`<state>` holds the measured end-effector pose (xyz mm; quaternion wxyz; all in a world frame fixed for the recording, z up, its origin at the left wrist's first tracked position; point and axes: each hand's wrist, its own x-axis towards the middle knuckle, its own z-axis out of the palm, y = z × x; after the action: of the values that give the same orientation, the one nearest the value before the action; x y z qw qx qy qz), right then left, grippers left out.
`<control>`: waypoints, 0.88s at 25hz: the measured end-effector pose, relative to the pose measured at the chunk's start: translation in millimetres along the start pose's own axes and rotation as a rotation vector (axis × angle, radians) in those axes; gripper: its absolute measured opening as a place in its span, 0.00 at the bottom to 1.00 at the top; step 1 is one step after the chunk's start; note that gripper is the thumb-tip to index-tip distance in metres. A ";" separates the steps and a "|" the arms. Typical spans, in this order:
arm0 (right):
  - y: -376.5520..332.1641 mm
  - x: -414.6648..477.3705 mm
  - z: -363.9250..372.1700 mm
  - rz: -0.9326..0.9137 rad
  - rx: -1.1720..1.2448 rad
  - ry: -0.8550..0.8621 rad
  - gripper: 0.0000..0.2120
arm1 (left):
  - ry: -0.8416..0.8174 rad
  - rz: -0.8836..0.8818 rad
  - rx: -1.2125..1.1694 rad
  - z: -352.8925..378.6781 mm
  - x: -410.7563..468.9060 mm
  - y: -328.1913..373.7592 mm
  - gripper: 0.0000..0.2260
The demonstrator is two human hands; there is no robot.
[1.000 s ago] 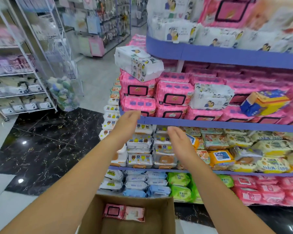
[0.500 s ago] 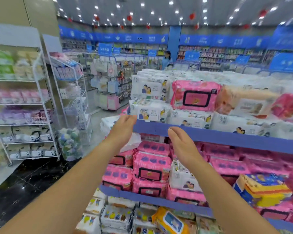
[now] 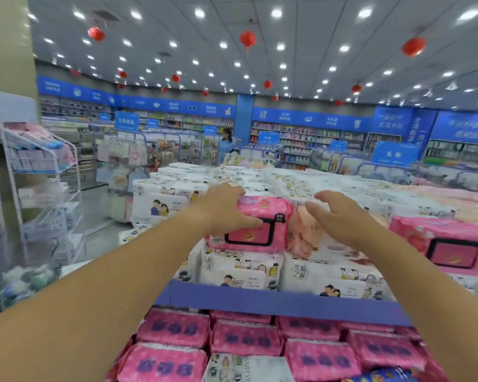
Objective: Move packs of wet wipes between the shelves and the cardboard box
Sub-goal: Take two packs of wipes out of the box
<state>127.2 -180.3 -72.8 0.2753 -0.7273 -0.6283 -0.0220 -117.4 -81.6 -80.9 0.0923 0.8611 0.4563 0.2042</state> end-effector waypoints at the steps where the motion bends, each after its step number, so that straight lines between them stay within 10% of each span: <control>1: 18.1 5.3 -6.5 0.016 -0.075 -0.063 0.30 | -0.043 -0.008 0.125 1.1 14.2 6.3 0.50; 7: 46.6 25.1 -32.8 -0.015 -0.375 -0.398 0.42 | -0.225 -0.022 0.220 -2.9 45.7 15.7 0.56; 14: 38.5 -2.0 -31.4 -0.094 -0.428 -0.231 0.39 | -0.095 0.039 0.271 -14.2 -1.0 21.3 0.46; 22: -46.6 -101.4 -24.3 0.049 0.051 -0.160 0.31 | 0.030 -0.198 -0.703 -45.7 -167.2 -25.6 0.23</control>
<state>70.5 -279.4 -73.2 0.2431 -0.7346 -0.6307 0.0591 -240.2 -206.1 -93.4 0.3950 0.7255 0.4406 0.3514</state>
